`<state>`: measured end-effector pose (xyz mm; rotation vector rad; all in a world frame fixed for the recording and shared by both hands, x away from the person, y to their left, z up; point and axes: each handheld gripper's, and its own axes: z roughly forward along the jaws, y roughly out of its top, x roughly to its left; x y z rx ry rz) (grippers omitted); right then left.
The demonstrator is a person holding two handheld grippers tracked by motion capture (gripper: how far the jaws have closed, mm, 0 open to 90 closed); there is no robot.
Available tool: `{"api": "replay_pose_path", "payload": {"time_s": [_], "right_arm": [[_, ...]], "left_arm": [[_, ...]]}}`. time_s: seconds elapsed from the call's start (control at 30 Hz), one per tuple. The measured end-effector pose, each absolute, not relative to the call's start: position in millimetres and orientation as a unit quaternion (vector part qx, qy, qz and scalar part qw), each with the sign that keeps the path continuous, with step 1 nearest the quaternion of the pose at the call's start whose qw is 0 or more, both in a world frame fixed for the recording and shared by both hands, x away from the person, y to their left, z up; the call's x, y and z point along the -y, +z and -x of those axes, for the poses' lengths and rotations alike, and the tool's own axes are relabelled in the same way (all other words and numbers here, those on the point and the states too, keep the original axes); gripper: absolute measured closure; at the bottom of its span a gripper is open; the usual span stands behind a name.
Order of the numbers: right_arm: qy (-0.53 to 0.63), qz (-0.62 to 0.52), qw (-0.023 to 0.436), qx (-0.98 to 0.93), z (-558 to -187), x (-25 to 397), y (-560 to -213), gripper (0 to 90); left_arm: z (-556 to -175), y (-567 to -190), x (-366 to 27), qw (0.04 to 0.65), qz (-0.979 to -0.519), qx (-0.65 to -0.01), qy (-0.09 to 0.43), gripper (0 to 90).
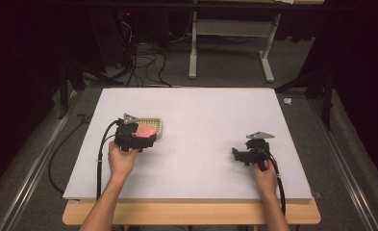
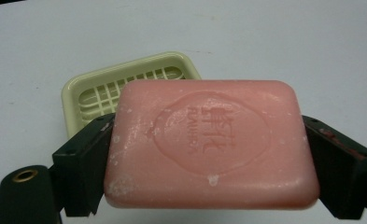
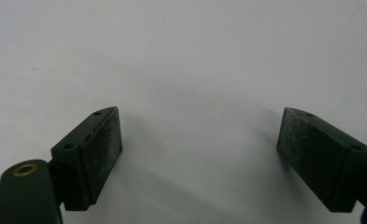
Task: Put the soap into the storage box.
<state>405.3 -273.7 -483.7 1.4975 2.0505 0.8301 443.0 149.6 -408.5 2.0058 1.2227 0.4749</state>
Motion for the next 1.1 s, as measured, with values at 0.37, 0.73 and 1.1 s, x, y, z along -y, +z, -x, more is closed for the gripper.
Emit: {"api": "replay_pose_path", "payload": {"time_s": [0.37,0.73,1.1], "right_arm": [[0.302,-0.545,0.234,-0.747,-405,274,-484,14.6],[0.302,-0.545,0.233,-0.747,-405,274,-484,14.6],[0.302,-0.545,0.233,-0.747,-405,274,-484,14.6]], "left_arm": [[-461,-411,-148,0.351,-0.774,-0.493,0.184,13.9],[-478,-416,-151,0.346,-0.763,-0.517,0.178,13.9],[-492,-429,-155,0.33,-0.752,-0.544,0.172,13.9]]}}
